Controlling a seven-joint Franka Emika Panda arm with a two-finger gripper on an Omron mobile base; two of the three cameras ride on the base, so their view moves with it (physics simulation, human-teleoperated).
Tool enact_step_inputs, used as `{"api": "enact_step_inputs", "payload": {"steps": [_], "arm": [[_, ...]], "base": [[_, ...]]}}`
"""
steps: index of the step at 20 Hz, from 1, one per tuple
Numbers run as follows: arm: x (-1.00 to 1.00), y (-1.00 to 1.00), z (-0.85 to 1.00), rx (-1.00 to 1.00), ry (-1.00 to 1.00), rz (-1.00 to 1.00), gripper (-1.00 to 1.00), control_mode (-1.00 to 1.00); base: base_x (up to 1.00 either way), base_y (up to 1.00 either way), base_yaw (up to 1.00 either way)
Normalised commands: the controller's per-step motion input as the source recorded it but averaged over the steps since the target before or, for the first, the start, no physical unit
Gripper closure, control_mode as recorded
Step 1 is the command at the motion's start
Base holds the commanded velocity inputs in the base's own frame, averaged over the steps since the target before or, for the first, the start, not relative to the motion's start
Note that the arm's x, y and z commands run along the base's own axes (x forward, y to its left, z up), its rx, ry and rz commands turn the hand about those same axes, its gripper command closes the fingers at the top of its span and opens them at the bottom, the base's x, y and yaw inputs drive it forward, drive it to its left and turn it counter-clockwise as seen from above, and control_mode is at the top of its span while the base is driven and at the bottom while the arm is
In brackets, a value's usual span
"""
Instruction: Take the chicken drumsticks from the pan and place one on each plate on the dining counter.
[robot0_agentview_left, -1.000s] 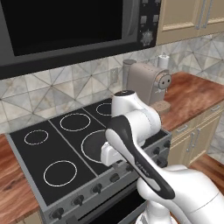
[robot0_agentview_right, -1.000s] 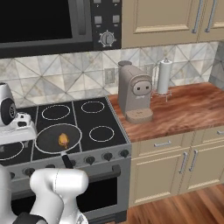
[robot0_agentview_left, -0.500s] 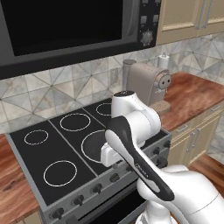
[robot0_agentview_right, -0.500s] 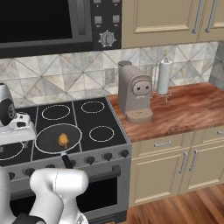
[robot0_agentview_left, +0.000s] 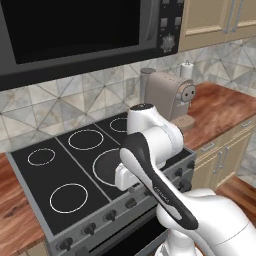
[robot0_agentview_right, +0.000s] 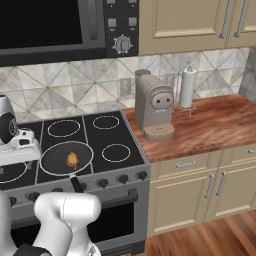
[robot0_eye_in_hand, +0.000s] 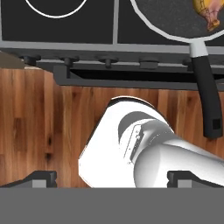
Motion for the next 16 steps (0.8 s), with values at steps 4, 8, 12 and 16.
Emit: {"api": "enact_step_inputs", "payload": {"steps": [4,8,12,16], "arm": [[0.21,-0.22,-0.02,0.05,0.00,0.00,-1.00,-1.00],[0.58,-0.34,-0.06,0.02,0.00,0.00,-1.00,-1.00],[0.51,-0.40,-0.12,0.00,0.00,0.00,-1.00,-1.00],[0.71,-0.21,-0.26,-0.09,0.00,0.00,-1.00,-1.00]], "base": [[0.02,-0.05,0.00],[0.00,0.00,0.00],[0.00,0.00,0.00],[0.00,0.00,0.00]]}}
